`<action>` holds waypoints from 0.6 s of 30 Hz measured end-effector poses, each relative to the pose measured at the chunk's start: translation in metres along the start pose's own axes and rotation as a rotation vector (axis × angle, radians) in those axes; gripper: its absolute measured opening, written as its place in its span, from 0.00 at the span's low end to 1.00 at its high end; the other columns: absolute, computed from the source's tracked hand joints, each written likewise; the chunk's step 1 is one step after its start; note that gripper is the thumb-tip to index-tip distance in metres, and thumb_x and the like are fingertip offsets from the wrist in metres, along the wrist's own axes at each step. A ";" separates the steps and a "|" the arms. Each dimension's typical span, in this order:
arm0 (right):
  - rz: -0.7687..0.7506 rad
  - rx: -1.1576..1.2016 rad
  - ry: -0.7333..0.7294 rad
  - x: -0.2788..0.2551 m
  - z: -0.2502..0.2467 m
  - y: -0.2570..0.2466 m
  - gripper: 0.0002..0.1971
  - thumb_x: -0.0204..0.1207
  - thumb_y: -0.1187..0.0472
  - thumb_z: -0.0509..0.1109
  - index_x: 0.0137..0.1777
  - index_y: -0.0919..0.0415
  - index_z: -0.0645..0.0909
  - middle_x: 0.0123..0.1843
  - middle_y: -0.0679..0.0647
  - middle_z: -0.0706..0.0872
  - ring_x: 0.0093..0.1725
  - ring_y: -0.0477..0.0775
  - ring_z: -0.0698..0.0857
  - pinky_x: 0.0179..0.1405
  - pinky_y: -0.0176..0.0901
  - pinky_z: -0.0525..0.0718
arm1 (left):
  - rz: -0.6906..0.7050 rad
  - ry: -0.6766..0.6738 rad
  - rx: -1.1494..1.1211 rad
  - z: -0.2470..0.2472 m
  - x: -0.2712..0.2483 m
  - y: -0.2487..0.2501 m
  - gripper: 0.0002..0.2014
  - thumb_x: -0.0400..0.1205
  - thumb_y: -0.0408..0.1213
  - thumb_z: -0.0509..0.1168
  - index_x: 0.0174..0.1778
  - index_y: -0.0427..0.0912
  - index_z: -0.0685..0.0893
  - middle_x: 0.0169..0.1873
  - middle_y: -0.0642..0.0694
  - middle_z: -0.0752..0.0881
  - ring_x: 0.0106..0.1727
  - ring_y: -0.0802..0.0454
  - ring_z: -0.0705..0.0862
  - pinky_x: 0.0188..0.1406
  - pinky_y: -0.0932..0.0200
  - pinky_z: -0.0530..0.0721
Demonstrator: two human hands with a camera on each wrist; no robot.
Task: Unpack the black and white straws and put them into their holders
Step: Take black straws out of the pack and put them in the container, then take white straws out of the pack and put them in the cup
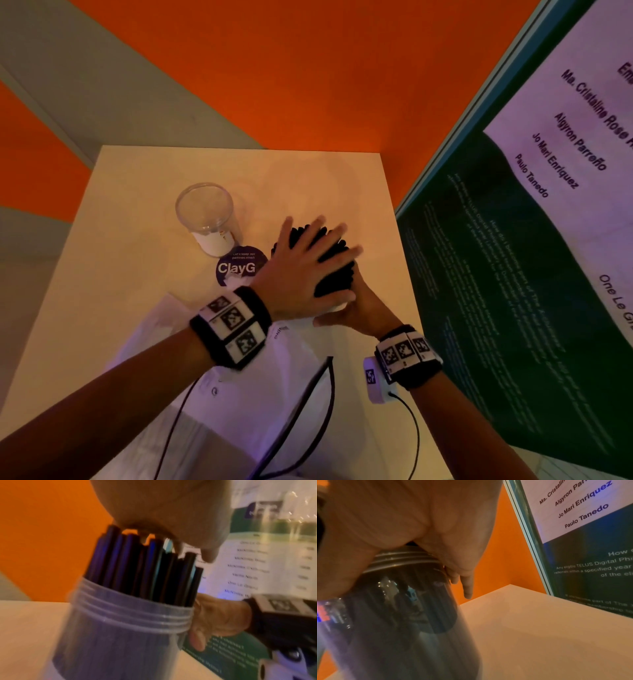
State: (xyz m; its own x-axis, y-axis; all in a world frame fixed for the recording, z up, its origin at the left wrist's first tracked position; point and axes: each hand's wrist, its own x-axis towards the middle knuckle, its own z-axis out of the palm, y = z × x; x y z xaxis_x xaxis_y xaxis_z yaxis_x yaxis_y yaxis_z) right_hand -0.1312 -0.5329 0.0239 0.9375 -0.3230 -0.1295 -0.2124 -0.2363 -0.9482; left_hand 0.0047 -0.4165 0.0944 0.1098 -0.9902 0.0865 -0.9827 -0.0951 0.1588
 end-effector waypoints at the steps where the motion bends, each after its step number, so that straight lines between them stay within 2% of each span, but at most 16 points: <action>1: -0.007 0.018 0.018 0.000 0.003 0.000 0.65 0.54 0.54 0.88 0.83 0.42 0.44 0.83 0.36 0.57 0.81 0.36 0.61 0.67 0.26 0.74 | 0.012 -0.059 0.058 0.005 0.003 0.004 0.36 0.79 0.72 0.41 0.82 0.61 0.53 0.84 0.48 0.53 0.84 0.39 0.49 0.75 0.23 0.47; 3: -0.024 0.032 0.062 0.000 0.006 0.002 0.65 0.53 0.58 0.89 0.80 0.34 0.45 0.80 0.29 0.57 0.79 0.31 0.62 0.63 0.24 0.76 | 0.027 -0.107 0.097 0.010 0.006 0.005 0.36 0.79 0.72 0.40 0.82 0.61 0.53 0.84 0.48 0.53 0.84 0.38 0.50 0.75 0.23 0.48; 5: -0.035 0.019 0.094 0.000 0.006 0.003 0.64 0.54 0.57 0.89 0.79 0.30 0.45 0.79 0.26 0.57 0.78 0.29 0.61 0.63 0.22 0.76 | 0.045 -0.113 0.106 0.007 0.009 0.004 0.37 0.78 0.73 0.40 0.83 0.61 0.50 0.84 0.47 0.50 0.84 0.39 0.47 0.74 0.22 0.47; 7: -0.036 0.004 0.133 0.000 0.004 0.006 0.63 0.53 0.52 0.88 0.78 0.29 0.45 0.80 0.28 0.57 0.79 0.33 0.62 0.67 0.26 0.75 | 0.057 -0.042 0.092 -0.002 0.007 0.005 0.39 0.78 0.72 0.42 0.83 0.59 0.49 0.84 0.45 0.47 0.84 0.40 0.44 0.74 0.21 0.45; 8: -0.031 0.011 0.154 0.000 0.001 0.009 0.62 0.54 0.51 0.88 0.78 0.30 0.47 0.80 0.30 0.59 0.79 0.35 0.63 0.68 0.28 0.75 | 0.051 0.030 0.050 -0.007 0.004 0.005 0.38 0.79 0.71 0.45 0.83 0.56 0.51 0.84 0.44 0.50 0.84 0.40 0.44 0.75 0.23 0.45; 10: -0.018 0.022 0.222 -0.001 -0.006 0.016 0.59 0.55 0.55 0.87 0.79 0.36 0.49 0.77 0.32 0.64 0.78 0.36 0.66 0.67 0.24 0.73 | 0.028 0.206 -0.091 -0.013 -0.011 0.004 0.33 0.82 0.64 0.51 0.80 0.50 0.63 0.81 0.41 0.62 0.83 0.41 0.54 0.79 0.32 0.51; 11: -0.010 0.023 0.272 -0.001 -0.011 0.020 0.59 0.55 0.58 0.88 0.79 0.41 0.50 0.76 0.34 0.65 0.77 0.38 0.68 0.66 0.22 0.73 | 0.022 0.287 -0.141 -0.014 -0.022 0.001 0.28 0.82 0.58 0.55 0.74 0.46 0.71 0.75 0.41 0.70 0.79 0.41 0.62 0.77 0.38 0.59; 13: -0.016 0.031 0.346 -0.002 -0.023 0.023 0.59 0.54 0.64 0.87 0.80 0.52 0.52 0.75 0.37 0.66 0.77 0.43 0.69 0.66 0.23 0.74 | 0.019 0.341 -0.155 -0.009 -0.053 -0.007 0.14 0.80 0.46 0.60 0.55 0.41 0.80 0.56 0.42 0.80 0.60 0.43 0.76 0.59 0.47 0.74; 14: -0.026 0.034 0.371 -0.003 -0.030 0.022 0.60 0.54 0.66 0.87 0.81 0.56 0.52 0.76 0.38 0.66 0.77 0.42 0.69 0.66 0.24 0.75 | 0.015 0.293 -0.157 -0.003 -0.072 -0.012 0.10 0.79 0.43 0.60 0.48 0.41 0.81 0.48 0.44 0.80 0.50 0.45 0.78 0.50 0.49 0.77; 15: -0.035 0.041 0.396 -0.003 -0.036 0.020 0.60 0.54 0.66 0.87 0.82 0.57 0.51 0.77 0.40 0.66 0.77 0.40 0.69 0.67 0.24 0.75 | -0.008 0.182 -0.165 0.005 -0.092 -0.017 0.11 0.80 0.43 0.56 0.43 0.42 0.81 0.42 0.46 0.80 0.43 0.48 0.78 0.43 0.52 0.79; 16: -0.040 0.049 0.419 -0.004 -0.040 0.018 0.60 0.55 0.67 0.86 0.82 0.56 0.50 0.78 0.42 0.66 0.77 0.38 0.68 0.67 0.24 0.74 | -0.048 0.013 -0.169 0.014 -0.111 -0.020 0.16 0.81 0.47 0.50 0.43 0.44 0.81 0.39 0.49 0.80 0.40 0.52 0.77 0.40 0.57 0.79; 17: -0.029 0.050 0.434 -0.004 -0.041 0.016 0.59 0.57 0.67 0.86 0.82 0.56 0.50 0.78 0.44 0.66 0.77 0.39 0.68 0.67 0.23 0.73 | -0.094 -0.179 -0.149 0.026 -0.131 -0.023 0.22 0.81 0.52 0.45 0.47 0.46 0.82 0.41 0.52 0.81 0.40 0.55 0.77 0.42 0.62 0.77; 18: 0.032 0.032 0.446 -0.005 -0.040 0.015 0.59 0.59 0.66 0.85 0.82 0.56 0.48 0.79 0.48 0.64 0.79 0.42 0.67 0.68 0.24 0.72 | -0.132 -0.340 -0.104 0.042 -0.151 -0.025 0.24 0.81 0.55 0.42 0.55 0.50 0.81 0.48 0.53 0.81 0.44 0.57 0.77 0.46 0.65 0.75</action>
State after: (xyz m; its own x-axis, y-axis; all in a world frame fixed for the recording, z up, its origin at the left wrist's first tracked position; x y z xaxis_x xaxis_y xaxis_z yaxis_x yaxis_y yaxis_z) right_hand -0.1503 -0.5712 0.0223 0.7185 -0.6950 -0.0278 -0.2243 -0.1936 -0.9551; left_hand 0.0069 -0.2693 0.0362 0.1616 -0.9493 -0.2696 -0.9410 -0.2305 0.2477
